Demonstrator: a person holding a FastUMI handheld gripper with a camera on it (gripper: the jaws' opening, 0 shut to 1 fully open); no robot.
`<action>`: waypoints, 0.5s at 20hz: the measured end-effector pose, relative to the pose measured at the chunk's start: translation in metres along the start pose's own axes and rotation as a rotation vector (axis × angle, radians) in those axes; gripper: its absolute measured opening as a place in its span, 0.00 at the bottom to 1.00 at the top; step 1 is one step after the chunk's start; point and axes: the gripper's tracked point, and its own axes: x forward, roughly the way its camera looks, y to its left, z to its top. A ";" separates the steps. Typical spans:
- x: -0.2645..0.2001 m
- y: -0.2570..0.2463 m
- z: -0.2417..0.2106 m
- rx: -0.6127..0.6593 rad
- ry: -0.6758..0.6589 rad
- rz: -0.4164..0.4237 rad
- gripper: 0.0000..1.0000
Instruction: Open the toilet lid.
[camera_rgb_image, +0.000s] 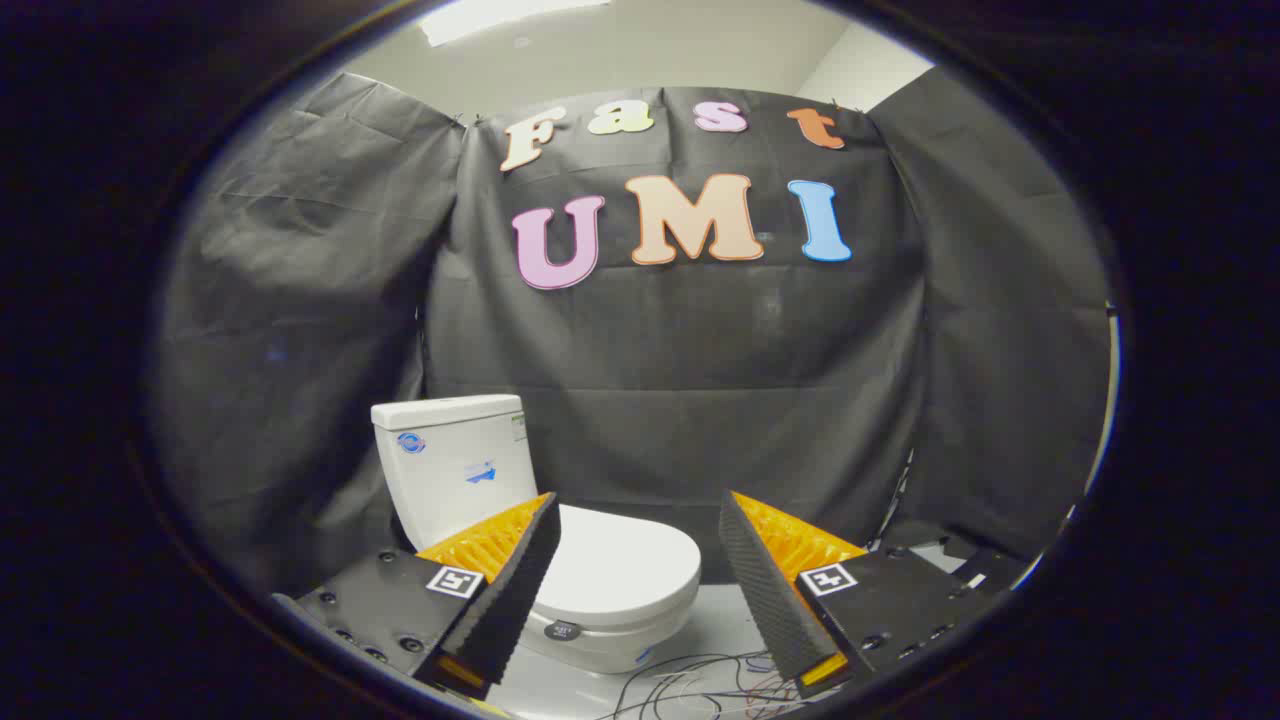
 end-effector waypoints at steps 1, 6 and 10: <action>0.000 0.000 0.000 0.000 0.000 0.000 0.99; 0.000 0.000 0.000 0.000 0.000 0.000 0.99; 0.000 0.000 0.000 0.000 0.000 0.000 0.99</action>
